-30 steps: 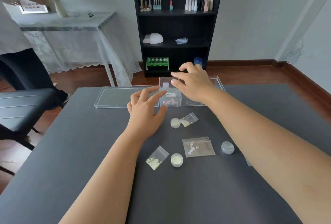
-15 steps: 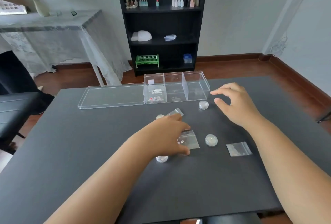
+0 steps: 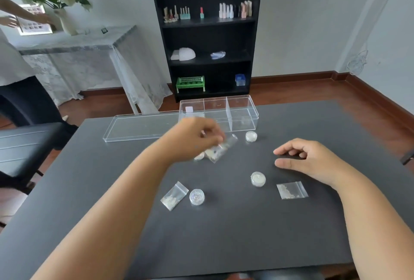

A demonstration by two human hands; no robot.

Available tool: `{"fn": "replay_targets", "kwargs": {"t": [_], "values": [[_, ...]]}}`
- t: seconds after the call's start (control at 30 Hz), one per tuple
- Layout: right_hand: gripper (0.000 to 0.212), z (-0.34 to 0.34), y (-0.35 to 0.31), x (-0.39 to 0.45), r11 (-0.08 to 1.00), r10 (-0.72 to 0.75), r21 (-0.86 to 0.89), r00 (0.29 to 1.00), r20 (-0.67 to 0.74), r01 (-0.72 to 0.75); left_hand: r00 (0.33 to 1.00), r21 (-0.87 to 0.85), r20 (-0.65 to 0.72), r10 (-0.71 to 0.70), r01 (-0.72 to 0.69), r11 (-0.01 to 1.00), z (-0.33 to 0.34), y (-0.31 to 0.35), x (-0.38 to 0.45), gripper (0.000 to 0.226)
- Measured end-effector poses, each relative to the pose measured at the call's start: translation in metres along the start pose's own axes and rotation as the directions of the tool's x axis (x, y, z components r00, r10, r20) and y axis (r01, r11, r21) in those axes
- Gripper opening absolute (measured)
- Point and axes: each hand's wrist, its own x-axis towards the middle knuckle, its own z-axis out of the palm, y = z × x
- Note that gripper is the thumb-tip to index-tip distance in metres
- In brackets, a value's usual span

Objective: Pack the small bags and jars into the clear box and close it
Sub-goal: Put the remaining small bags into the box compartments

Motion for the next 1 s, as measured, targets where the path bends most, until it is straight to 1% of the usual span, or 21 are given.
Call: {"fn": "replay_targets", "kwargs": {"t": [0.03, 0.1, 0.17, 0.2, 0.3, 0.43, 0.53, 0.6, 0.7, 0.77, 0.83, 0.9, 0.93, 1.0], "values": [[0.052, -0.001, 0.000, -0.002, 1.000, -0.009, -0.007, 0.999, 0.038, 0.010, 0.995, -0.044, -0.100, -0.024, 0.020, 0.999, -0.013, -0.005, 0.005, 0.013], [0.056, -0.004, 0.001, -0.006, 1.000, -0.021, 0.005, 0.993, 0.116, 0.020, 0.951, -0.130, -0.290, -0.107, 0.071, 0.989, -0.037, -0.017, 0.018, 0.026], [0.056, -0.006, 0.002, -0.010, 1.000, -0.017, 0.000, 0.986, 0.167, 0.017, 0.901, -0.165, -0.392, -0.187, 0.131, 0.977, -0.052, -0.030, 0.033, 0.035], [0.055, -0.007, 0.003, -0.012, 1.000, -0.012, -0.020, 0.983, 0.181, 0.016, 0.884, -0.145, -0.417, -0.212, 0.165, 0.976, -0.055, -0.037, 0.041, 0.036], [0.045, -0.010, 0.009, -0.020, 0.995, -0.008, -0.094, 0.981, 0.192, 0.026, 0.859, -0.038, -0.444, -0.255, 0.266, 0.963, -0.055, -0.050, 0.058, 0.033], [0.037, -0.009, 0.013, -0.027, 0.994, -0.023, -0.107, 0.987, 0.159, 0.040, 0.825, 0.056, -0.469, -0.315, 0.383, 0.922, -0.040, -0.061, 0.075, 0.033], [0.032, -0.007, 0.015, -0.027, 0.994, -0.040, -0.090, 0.987, 0.156, 0.055, 0.842, 0.165, -0.433, -0.322, 0.425, 0.890, -0.027, -0.068, 0.082, 0.030], [0.028, -0.007, 0.015, -0.027, 0.996, -0.048, -0.073, 0.987, 0.156, 0.060, 0.864, 0.230, -0.391, -0.317, 0.425, 0.875, -0.019, -0.072, 0.085, 0.025], [0.023, -0.006, 0.016, -0.027, 0.995, -0.057, -0.067, 0.987, 0.151, 0.068, 0.879, 0.264, -0.360, -0.314, 0.418, 0.869, -0.012, -0.074, 0.084, 0.017], [0.022, -0.006, 0.016, -0.028, 0.995, -0.057, -0.070, 0.987, 0.148, 0.068, 0.881, 0.290, -0.355, -0.313, 0.422, 0.859, -0.011, -0.073, 0.083, 0.016], [0.026, -0.007, 0.014, -0.029, 0.997, -0.050, -0.058, 0.988, 0.148, 0.059, 0.889, 0.365, -0.348, -0.298, 0.421, 0.831, -0.014, -0.072, 0.083, 0.018], [0.036, -0.008, 0.013, -0.030, 0.998, -0.044, -0.045, 0.987, 0.153, 0.052, 0.897, 0.432, -0.368, -0.244, 0.398, 0.809, -0.018, -0.069, 0.081, 0.024], [0.040, -0.008, 0.012, -0.030, 0.997, -0.044, -0.053, 0.987, 0.153, 0.052, 0.896, 0.437, -0.395, -0.203, 0.378, 0.816, -0.019, -0.065, 0.078, 0.025], [0.039, -0.007, 0.011, -0.032, 0.995, -0.041, -0.079, 0.989, 0.143, 0.053, 0.888, 0.402, -0.450, -0.096, 0.298, 0.866, -0.017, -0.055, 0.067, 0.022]]}}
